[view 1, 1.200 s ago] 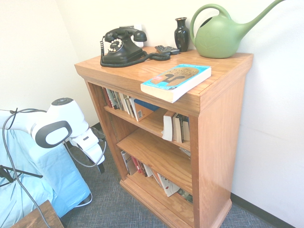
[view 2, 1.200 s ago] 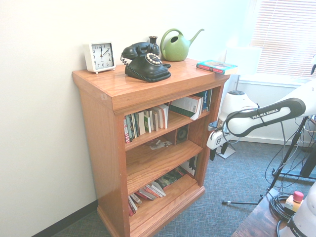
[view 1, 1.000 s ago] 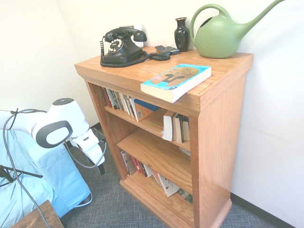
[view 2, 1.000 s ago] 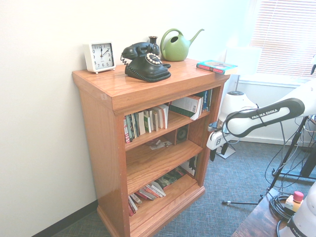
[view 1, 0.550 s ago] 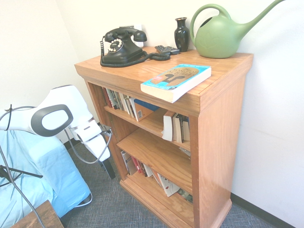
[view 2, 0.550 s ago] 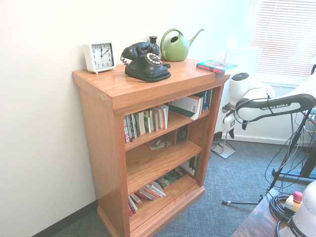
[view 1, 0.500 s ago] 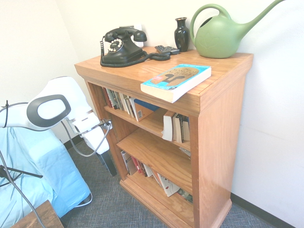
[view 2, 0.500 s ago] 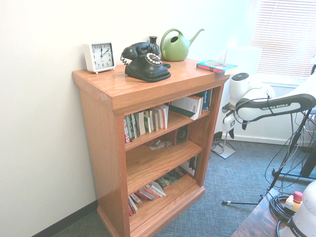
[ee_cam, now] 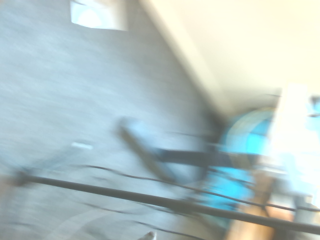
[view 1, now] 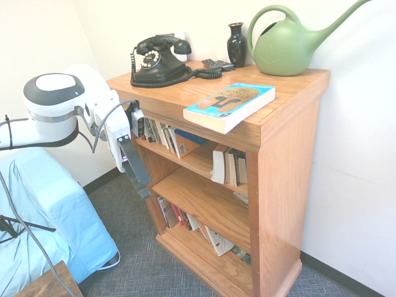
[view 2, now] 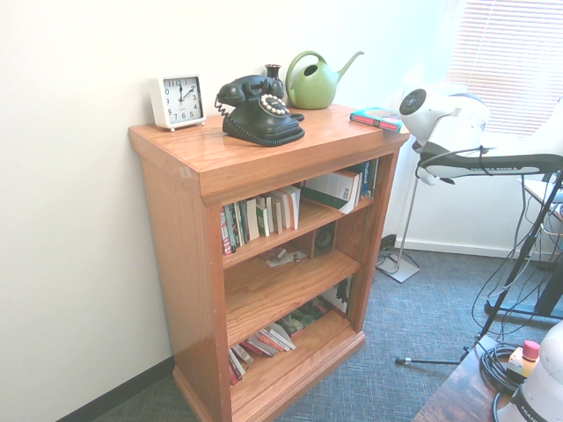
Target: Organize the shelf
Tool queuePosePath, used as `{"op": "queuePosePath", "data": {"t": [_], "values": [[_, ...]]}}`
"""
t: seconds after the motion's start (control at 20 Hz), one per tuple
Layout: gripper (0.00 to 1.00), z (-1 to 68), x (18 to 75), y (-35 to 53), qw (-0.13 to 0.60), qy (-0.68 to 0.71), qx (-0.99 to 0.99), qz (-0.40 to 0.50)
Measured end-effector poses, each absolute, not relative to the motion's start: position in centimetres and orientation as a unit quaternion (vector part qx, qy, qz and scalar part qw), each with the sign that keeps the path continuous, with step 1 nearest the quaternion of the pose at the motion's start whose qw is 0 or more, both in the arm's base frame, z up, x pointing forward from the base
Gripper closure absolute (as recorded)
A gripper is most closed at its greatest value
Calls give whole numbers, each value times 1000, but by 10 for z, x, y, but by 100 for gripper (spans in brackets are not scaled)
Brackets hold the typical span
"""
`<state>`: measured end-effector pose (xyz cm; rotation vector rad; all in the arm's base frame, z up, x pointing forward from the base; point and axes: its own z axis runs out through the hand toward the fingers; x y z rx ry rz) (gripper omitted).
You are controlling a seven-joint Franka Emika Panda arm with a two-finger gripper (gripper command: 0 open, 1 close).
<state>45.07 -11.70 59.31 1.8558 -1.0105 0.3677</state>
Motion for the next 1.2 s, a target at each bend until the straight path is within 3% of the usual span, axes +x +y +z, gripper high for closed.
{"op": "queuePosePath", "data": {"t": [0.35,1.2], "values": [[0,594,490,-98,599,-375,689,161],[0,604,567,-116,625,-350,665,210]]}}
